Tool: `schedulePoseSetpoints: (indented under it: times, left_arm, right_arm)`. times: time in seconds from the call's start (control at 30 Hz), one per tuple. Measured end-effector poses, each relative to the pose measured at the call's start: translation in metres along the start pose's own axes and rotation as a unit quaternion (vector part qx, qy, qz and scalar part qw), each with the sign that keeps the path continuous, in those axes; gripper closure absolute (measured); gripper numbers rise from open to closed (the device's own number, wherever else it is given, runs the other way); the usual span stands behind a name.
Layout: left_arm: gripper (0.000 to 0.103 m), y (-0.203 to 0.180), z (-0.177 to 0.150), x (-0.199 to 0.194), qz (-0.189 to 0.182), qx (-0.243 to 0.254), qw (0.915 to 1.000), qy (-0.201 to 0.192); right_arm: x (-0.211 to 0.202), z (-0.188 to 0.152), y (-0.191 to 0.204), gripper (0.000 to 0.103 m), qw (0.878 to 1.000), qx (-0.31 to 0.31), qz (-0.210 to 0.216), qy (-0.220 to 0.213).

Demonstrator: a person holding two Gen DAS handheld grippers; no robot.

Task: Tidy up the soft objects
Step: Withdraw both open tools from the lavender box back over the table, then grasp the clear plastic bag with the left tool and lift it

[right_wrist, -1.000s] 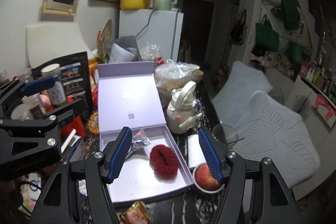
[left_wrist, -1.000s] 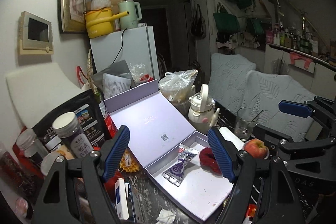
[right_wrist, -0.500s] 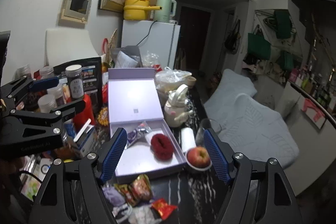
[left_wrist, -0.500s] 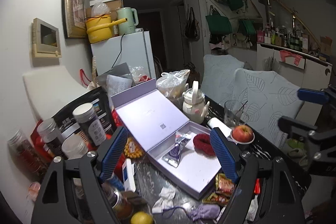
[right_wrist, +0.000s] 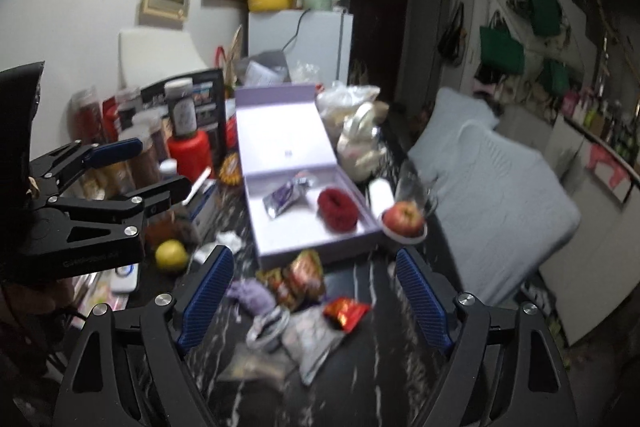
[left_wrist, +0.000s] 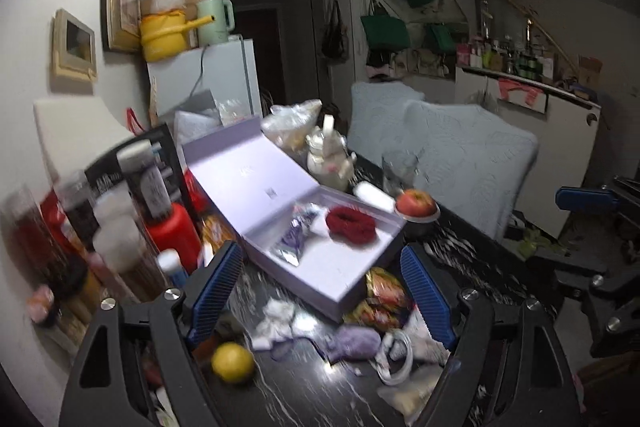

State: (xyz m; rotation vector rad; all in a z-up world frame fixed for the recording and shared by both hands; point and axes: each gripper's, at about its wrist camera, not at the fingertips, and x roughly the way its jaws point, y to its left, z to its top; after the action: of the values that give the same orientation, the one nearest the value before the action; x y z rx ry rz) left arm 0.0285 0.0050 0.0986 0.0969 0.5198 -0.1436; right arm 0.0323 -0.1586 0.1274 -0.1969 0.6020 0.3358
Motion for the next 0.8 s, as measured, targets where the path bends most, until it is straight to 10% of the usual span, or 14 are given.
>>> schedulePoseSetpoints:
  times: [0.8]
  left_arm:
    - [0.021, -0.051, -0.119, 0.043, -0.143, 0.027, 0.9803, 0.133]
  right_arm:
    - [0.023, -0.151, -0.012, 0.018, 0.991, 0.105, 0.009, 0.086]
